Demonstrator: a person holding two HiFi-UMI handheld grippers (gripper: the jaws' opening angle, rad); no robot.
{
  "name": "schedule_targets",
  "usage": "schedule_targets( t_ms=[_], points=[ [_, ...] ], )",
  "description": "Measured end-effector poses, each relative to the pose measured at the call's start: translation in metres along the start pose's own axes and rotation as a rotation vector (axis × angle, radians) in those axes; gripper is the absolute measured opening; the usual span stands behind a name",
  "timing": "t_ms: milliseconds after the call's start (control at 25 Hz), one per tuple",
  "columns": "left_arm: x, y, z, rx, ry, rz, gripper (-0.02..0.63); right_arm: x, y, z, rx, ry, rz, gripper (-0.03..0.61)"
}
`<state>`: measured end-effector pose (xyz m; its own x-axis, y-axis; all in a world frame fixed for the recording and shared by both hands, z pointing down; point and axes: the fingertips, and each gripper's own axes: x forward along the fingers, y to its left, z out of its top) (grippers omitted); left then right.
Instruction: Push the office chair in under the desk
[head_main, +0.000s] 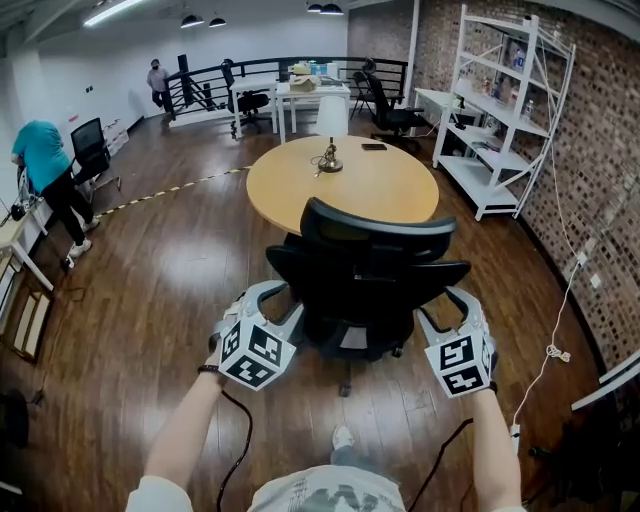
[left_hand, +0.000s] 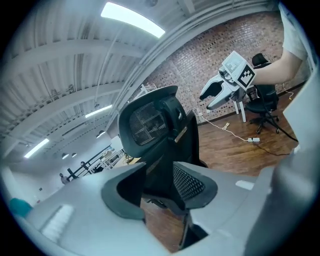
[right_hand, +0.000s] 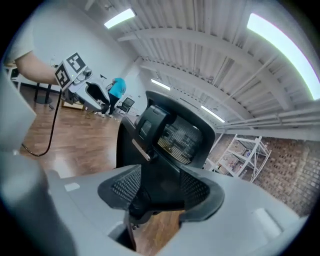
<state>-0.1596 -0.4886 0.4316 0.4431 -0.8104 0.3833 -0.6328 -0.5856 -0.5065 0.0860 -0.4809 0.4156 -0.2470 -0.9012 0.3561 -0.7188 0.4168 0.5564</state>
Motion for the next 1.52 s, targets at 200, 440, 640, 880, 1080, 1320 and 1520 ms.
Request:
schedule_targets(
  t_ms=[200,440,640,880,1080,1320,1520],
  points=[
    [-0.034,-0.014,0.008,-0.048,-0.053,0.018,0.116,-0.027,0.029,0.015,0.048,-0.034,0.005,0.168],
    [-0.077,-0.036,0.031,-0.236,-0.185,0.006,0.050,-0.066,0.064,0.045,0.165,-0.131,0.036,0.097],
    [-0.107,-0.049,0.056,-0.339,-0.271,0.025,0.017,-0.091,0.086,0.063,0.250,-0.206,0.075,0.041],
    [-0.140,-0.083,0.074,-0.445,-0.342,0.073,0.017,-0.124,0.117,0.083,0.359,-0.326,0.159,0.002],
    [-0.153,-0.127,0.094,-0.498,-0.368,0.121,0.017,-0.164,0.131,0.084,0.415,-0.408,0.210,0.002],
    [-0.168,-0.169,0.119,-0.583,-0.388,0.129,0.017,-0.208,0.130,0.065,0.446,-0.446,0.254,0.002],
    [-0.185,-0.206,0.135,-0.584,-0.420,0.153,0.017,-0.242,0.126,0.049,0.454,-0.482,0.275,0.002]
  ],
)
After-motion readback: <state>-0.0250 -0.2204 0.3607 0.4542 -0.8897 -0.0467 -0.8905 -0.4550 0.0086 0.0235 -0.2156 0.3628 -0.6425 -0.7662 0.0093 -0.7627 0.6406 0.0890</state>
